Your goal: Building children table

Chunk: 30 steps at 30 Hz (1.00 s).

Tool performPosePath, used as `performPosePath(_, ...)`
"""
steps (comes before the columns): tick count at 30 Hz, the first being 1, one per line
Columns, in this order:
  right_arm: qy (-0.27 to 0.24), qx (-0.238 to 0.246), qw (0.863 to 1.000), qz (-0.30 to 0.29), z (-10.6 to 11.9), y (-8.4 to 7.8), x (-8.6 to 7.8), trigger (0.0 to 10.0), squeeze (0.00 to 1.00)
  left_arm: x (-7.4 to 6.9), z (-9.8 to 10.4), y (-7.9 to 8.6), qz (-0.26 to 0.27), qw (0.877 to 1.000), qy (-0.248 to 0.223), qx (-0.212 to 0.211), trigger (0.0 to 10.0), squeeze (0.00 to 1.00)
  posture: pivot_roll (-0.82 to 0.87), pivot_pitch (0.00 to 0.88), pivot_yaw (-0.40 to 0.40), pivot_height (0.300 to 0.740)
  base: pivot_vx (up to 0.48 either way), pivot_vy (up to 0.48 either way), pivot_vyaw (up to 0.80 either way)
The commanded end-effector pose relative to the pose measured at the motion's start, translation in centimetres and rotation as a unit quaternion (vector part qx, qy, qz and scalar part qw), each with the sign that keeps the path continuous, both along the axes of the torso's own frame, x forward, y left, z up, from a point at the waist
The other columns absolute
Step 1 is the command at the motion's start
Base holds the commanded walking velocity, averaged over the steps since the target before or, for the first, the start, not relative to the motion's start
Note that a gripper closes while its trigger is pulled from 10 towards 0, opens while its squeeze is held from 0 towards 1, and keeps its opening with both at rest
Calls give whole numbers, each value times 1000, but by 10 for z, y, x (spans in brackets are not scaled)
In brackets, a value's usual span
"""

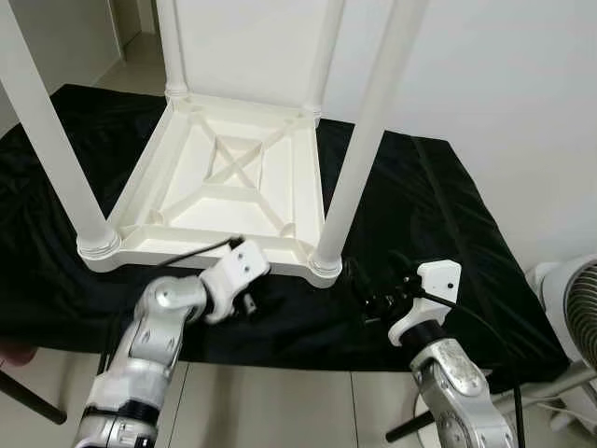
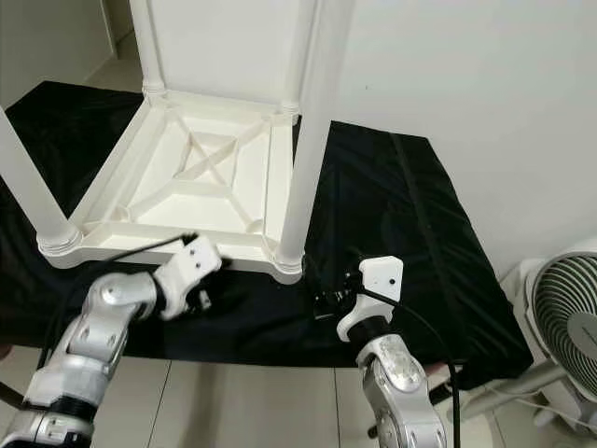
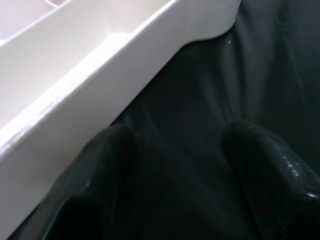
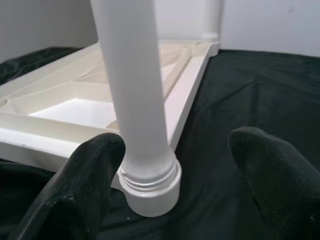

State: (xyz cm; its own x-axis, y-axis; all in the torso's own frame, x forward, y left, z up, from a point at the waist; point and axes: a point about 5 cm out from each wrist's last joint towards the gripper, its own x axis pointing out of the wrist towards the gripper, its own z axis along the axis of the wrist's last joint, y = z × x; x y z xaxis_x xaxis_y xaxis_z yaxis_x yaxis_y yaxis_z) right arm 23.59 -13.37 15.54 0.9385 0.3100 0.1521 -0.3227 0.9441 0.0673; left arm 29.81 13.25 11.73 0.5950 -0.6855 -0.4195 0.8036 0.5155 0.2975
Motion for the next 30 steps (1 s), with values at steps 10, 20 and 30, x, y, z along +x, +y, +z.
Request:
performPosePath(10,-1,-33,999,41,-2,-8,4,10000,0,-41,4,-42,-4,992,-50,-117,10000,0,-50,48,-115,740,0,0,0)
performPosePath(20,-4,-37,998,47,-3,-11,10,10000,1000,-62,34,-35,-21,978,-66,-198,10000,0,-28,37,-117,740,0,0,0)
performPosePath(30,-25,-48,998,42,3,-7,22,10000,0,-65,50,0,52,971,-125,-195,10000,0,-1,33,-115,740,0,0,0)
